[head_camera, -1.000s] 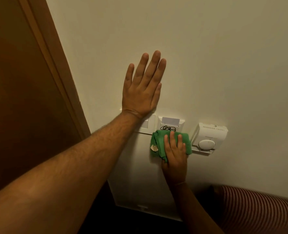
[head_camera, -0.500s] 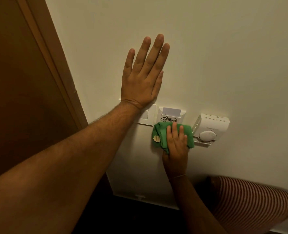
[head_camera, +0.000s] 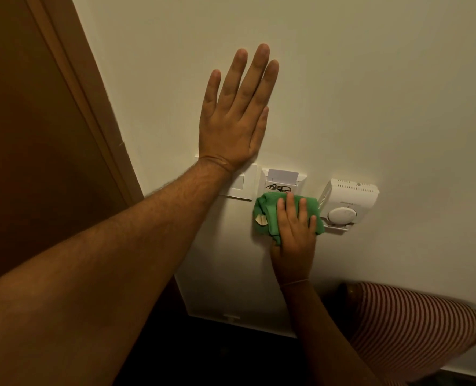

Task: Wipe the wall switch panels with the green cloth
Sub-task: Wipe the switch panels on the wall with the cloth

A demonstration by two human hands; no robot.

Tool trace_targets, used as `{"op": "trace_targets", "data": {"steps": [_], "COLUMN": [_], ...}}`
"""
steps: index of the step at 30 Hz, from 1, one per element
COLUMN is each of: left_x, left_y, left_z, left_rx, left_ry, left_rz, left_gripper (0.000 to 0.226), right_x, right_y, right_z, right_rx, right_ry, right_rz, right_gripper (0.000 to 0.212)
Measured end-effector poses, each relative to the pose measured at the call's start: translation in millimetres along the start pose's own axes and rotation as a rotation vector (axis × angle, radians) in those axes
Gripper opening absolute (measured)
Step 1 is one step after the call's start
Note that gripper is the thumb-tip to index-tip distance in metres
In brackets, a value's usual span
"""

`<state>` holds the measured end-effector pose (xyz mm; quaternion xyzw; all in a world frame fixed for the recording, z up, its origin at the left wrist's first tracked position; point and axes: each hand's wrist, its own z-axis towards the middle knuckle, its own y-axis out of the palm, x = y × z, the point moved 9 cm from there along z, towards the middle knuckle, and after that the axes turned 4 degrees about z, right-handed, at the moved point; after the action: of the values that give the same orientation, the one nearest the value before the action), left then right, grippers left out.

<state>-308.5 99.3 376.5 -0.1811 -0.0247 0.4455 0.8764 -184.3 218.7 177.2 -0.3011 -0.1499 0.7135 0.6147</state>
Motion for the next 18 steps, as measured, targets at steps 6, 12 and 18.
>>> {"op": "trace_targets", "data": {"steps": [6, 12, 18], "left_x": [0.4, 0.2, 3.3], "left_y": [0.5, -2.6, -2.4], "left_z": [-1.1, -0.8, -0.3], "left_rx": [-0.009, -0.032, -0.031], "left_ry": [-0.003, -0.009, 0.002], "left_rz": [0.012, 0.035, -0.008], "left_gripper": [0.079, 0.079, 0.077], "right_x": [-34.8, -37.7, -0.6], "right_y": [21.9, 19.8, -3.5], "right_z": [16.0, 14.1, 2.4], "right_rx": [-0.011, -0.065, 0.057], "right_ry": [0.007, -0.137, 0.053], "right_rz": [0.143, 0.091, 0.014], "right_gripper": [0.093, 0.088, 0.074]}}
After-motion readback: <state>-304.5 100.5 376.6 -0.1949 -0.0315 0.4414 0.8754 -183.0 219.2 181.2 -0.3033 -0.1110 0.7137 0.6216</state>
